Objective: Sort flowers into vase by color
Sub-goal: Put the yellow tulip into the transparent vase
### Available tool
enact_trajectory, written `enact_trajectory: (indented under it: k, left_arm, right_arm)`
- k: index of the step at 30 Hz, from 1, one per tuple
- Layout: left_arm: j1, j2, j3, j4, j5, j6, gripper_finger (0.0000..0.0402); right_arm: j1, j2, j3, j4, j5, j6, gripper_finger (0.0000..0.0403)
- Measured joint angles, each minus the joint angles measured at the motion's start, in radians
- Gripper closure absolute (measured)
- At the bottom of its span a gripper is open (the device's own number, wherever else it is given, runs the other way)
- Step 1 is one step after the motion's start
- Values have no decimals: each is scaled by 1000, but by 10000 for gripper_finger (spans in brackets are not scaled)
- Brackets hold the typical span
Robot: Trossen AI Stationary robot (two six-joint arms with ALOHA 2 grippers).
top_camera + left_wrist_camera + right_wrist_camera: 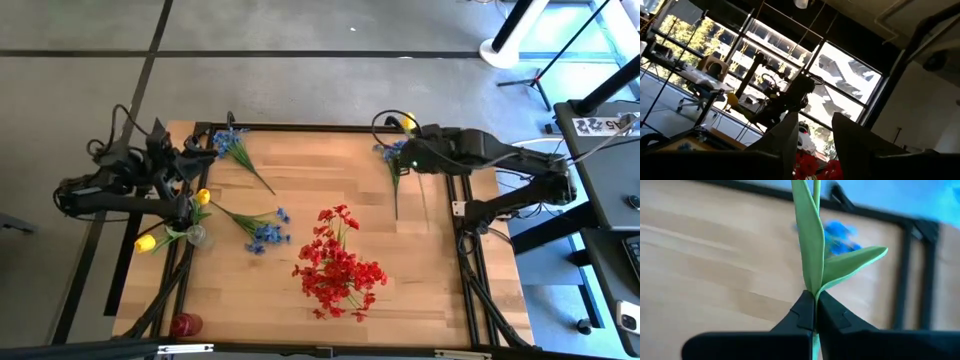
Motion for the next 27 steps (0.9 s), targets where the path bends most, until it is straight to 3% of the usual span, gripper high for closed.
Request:
enact_trajectory:
  k: [6,13,18,22,27]
  left_arm:
    - [0,107,141,-62,77,55,284]
    - [0,301,363,-192,79,150,279]
    - [5,466,487,-205,-1,221,234]
    - [25,581,534,-163,-89,248,197]
    - [28,699,551,19,20,240,175]
  right_arm:
    - [151,0,46,248,158,-41,400]
    - [197,0,47,731,202,-484,400]
    - [181,0,47,1019,65,-786,400]
    - [169,8,47,1119,-99,-881,400]
    - [169,20,47,1142,-266,-949,400]
